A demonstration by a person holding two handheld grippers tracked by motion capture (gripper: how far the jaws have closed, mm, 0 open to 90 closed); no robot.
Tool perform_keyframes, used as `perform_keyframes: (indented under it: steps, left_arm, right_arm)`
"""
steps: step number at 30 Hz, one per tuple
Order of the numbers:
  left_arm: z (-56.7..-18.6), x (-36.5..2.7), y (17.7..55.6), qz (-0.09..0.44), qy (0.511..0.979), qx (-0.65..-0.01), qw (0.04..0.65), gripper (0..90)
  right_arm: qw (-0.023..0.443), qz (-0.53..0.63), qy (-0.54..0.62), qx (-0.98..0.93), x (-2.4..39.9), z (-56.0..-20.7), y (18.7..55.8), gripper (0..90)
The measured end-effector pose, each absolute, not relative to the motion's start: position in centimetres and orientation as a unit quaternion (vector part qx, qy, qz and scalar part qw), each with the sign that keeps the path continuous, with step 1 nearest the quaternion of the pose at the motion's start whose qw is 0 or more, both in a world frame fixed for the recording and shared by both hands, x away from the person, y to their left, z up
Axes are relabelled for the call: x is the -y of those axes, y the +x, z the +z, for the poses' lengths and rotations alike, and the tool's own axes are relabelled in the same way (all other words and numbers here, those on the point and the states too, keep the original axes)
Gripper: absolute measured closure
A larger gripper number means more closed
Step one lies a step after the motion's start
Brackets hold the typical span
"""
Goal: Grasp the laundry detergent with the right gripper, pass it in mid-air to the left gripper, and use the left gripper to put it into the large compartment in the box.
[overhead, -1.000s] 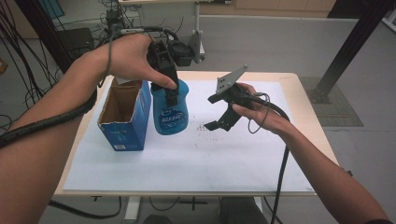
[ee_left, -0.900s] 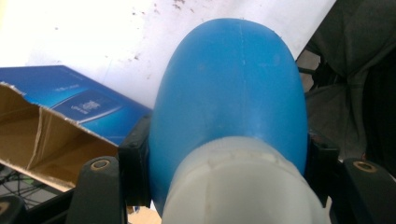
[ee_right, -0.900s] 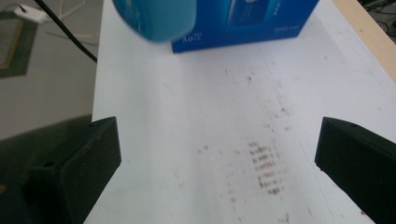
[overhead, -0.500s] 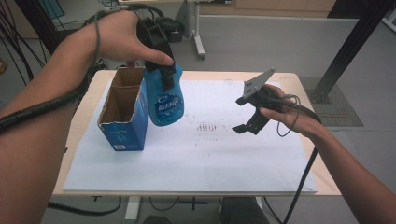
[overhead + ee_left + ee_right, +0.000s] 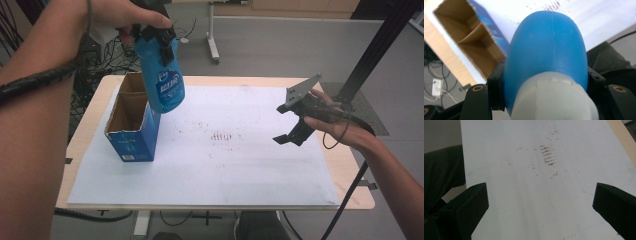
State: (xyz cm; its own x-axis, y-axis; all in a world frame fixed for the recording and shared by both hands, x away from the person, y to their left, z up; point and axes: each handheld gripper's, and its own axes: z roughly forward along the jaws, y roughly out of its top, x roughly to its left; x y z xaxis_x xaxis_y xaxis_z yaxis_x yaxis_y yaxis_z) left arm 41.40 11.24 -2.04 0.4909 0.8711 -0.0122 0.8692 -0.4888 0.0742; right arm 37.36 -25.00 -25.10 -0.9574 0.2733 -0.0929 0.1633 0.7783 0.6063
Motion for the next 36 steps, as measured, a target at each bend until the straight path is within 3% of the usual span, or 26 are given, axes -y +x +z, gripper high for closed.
perform_keyframes:
  steps: [14, 36]
  left_arm:
    - [-0.8, -16.1, 43.6, 0.014, 0.758, -0.651, 0.041, 37.2]
    - [-0.2, -21.9, 43.7, 0.034, 0.657, -0.751, 0.053, 37.2]
  right_arm:
    - [0.091, 0.308, 0.124, -0.939, 25.7, -25.3, 37.8, 0.2]
    - [0.092, 0.295, 0.129, -0.942, 25.8, -25.7, 37.9, 0.2]
